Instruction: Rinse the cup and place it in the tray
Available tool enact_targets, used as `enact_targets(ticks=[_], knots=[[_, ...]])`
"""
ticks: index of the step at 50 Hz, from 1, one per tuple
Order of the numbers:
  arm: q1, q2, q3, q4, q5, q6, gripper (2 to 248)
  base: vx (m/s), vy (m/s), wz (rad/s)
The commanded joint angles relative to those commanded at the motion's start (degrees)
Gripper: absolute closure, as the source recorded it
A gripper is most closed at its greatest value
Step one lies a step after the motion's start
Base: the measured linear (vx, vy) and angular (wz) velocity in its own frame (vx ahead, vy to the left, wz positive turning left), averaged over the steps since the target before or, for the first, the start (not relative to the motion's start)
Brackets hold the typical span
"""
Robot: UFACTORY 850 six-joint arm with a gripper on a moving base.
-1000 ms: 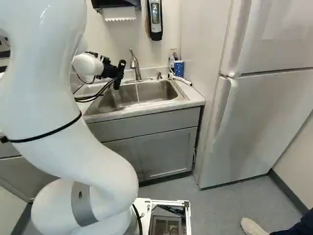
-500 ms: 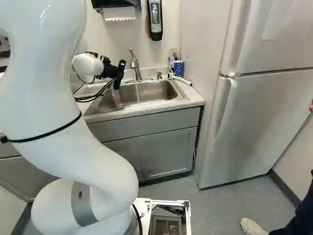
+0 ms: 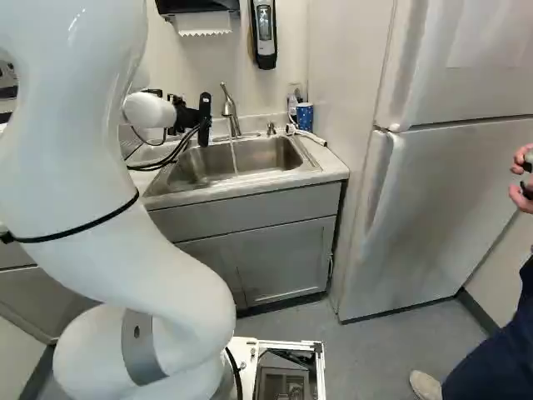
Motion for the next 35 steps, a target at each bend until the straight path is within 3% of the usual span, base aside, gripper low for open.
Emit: enact_targets(ticks=[35], knots=[[0.0,0.0,0.0,0.0,0.0,-21.1,124,0.000,0.000,0.000]])
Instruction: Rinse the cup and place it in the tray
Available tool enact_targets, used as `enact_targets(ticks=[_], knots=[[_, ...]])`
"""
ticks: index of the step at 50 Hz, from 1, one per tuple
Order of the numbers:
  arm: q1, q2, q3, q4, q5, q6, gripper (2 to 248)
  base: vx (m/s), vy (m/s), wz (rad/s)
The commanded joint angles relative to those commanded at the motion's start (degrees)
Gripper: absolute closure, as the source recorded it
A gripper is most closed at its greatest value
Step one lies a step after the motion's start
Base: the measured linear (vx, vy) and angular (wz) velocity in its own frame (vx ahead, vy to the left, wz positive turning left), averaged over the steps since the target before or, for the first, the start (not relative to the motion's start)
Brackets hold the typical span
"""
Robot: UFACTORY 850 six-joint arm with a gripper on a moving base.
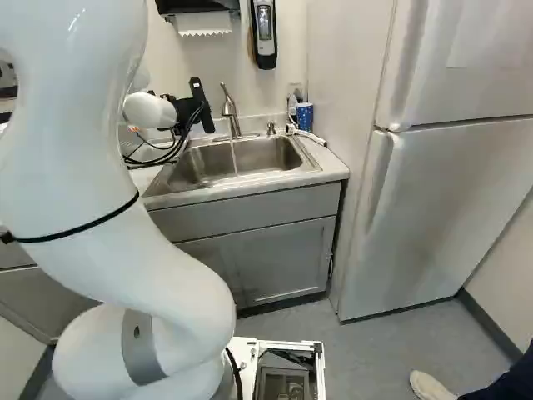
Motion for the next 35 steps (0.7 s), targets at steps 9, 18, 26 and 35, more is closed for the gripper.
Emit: enact_targets(ticks=[9,18,26,35], knots=[[0.0,0.0,0.0,0.0,0.0,-5.4,124,0.000,0.000,0.000],[0.0,0.0,0.0,0.0,0.0,-10.8,124,0.000,0.000,0.000],[0.0,0.0,0.0,0.0,0.0,-15.7,124,0.000,0.000,0.000],[0.0,0.0,0.0,0.0,0.0,-21.1,124,0.000,0.000,0.000]])
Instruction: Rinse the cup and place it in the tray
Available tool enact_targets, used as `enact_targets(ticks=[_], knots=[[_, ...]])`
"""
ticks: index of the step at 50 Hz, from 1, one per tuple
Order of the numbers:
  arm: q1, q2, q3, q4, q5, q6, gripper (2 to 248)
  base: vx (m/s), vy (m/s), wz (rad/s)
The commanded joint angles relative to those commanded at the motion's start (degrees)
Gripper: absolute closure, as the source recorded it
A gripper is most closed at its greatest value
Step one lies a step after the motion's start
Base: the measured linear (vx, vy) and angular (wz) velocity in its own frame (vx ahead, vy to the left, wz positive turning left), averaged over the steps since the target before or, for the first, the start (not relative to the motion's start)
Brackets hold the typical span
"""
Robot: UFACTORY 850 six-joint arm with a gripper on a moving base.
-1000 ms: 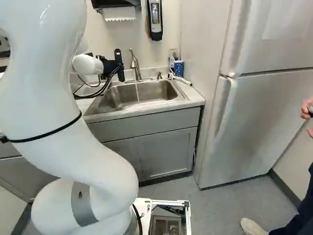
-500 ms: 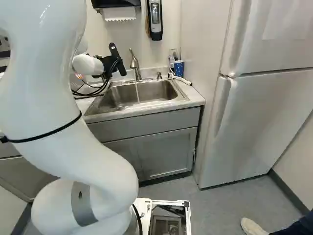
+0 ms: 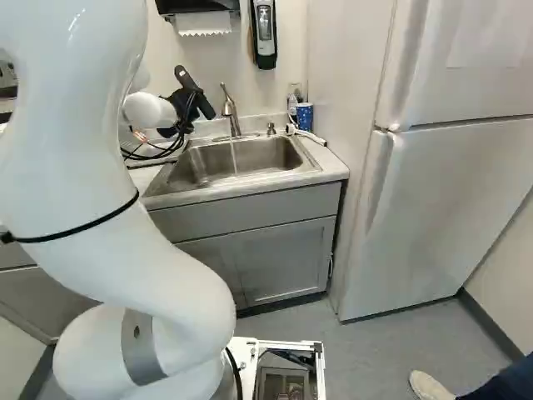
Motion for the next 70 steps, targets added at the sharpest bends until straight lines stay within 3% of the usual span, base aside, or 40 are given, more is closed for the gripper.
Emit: enact_targets(ticks=[70], knots=[[0.0,0.0,0.0,0.0,0.0,-42.2,124,0.000,0.000,0.000]])
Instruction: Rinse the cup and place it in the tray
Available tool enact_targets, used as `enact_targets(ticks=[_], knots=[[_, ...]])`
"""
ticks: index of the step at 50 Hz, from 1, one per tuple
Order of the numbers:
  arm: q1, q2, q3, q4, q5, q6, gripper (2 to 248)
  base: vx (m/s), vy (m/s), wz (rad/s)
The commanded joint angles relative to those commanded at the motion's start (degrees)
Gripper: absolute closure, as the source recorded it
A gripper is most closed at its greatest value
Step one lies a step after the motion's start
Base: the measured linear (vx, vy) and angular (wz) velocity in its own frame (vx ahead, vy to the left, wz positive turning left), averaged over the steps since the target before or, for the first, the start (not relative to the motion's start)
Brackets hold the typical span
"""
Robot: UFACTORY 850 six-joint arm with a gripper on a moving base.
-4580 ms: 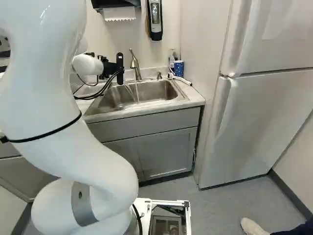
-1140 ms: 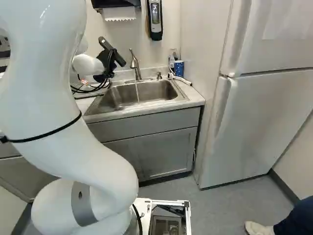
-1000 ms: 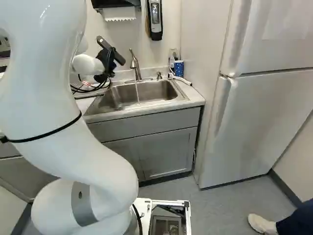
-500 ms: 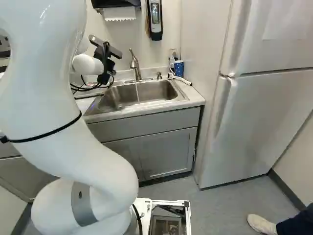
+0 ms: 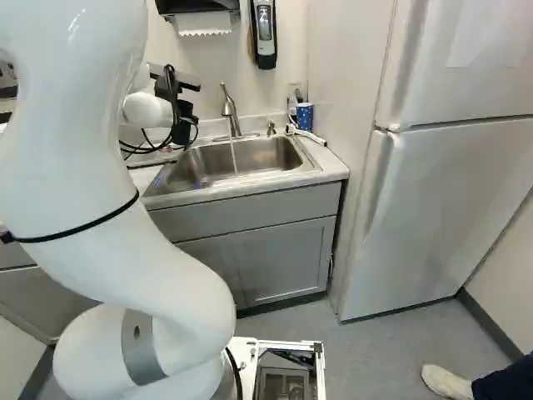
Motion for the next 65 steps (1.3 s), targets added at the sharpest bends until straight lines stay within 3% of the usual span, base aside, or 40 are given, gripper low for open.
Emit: enact_targets(ticks=[23,39,65], knots=[[0.0,0.0,0.0,0.0,0.0,-13.8,124,0.000,0.000,0.000],[0.0,-0.1,-0.1,0.0,0.0,-13.9,124,0.000,0.000,0.000],[2.6,-5.4,-5.9,-0.1,0.0,-13.9,124,0.000,0.000,0.000]])
